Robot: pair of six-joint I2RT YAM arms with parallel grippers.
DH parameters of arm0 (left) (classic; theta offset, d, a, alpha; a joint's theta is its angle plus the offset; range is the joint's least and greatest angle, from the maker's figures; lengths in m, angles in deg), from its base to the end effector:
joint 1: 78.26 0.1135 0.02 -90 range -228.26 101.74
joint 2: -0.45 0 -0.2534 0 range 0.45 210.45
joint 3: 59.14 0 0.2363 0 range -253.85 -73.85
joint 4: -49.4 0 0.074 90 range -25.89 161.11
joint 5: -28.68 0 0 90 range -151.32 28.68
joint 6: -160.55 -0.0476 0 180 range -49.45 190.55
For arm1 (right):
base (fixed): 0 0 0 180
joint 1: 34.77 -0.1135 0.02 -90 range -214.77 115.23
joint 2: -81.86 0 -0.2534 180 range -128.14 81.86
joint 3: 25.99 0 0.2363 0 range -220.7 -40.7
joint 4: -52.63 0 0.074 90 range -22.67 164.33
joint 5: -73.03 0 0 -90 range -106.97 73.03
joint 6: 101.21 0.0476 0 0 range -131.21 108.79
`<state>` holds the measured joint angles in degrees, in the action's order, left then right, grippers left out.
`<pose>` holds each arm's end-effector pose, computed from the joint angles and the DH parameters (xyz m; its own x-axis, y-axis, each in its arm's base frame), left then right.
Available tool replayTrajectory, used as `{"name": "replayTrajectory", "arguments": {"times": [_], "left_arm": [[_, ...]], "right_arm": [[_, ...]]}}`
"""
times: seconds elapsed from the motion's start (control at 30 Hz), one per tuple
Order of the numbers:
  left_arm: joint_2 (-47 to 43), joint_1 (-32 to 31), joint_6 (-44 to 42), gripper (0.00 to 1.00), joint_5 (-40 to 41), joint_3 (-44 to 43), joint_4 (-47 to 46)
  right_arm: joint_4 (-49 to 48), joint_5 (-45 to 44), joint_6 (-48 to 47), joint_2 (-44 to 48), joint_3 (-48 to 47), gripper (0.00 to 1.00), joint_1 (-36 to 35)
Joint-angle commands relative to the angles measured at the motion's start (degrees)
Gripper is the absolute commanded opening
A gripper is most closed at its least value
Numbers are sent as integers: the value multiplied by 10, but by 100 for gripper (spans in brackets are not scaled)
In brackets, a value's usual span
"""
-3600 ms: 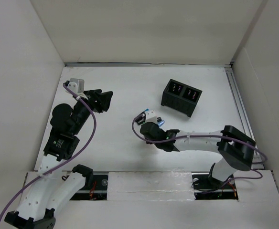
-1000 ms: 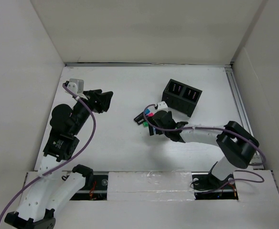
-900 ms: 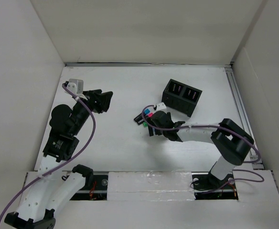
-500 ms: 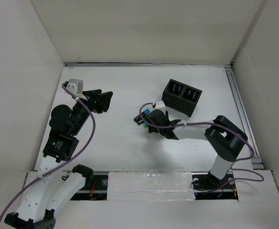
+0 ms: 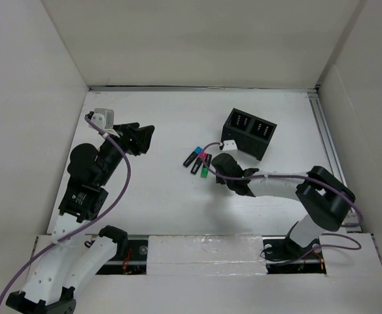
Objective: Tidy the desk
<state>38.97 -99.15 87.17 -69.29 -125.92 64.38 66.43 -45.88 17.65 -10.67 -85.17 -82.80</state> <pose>0.1357 -0.0589 0.4110 0.0686 -0.3294 -0.9417 0.5206 0.8171 -0.2479 0.2226 0.2130 0.1519 -0.6374 -0.0768 -0.7667 -0.1408 0.9899 0.0179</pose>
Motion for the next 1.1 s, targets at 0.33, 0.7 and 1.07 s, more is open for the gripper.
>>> {"name": "replayTrajectory", "arguments": {"times": [0.33, 0.7, 1.07], "left_arm": [[2, 1, 3, 52, -9, -2, -25], [7, 1, 3, 52, -12, -2, -24], [2, 1, 4, 52, -16, -3, -26]], "right_arm": [[15, -6, -52, 223, -5, 19, -3], [-47, 49, -149, 124, -168, 21, 135], [-16, 127, -162, 39, -244, 22, 217]]}}
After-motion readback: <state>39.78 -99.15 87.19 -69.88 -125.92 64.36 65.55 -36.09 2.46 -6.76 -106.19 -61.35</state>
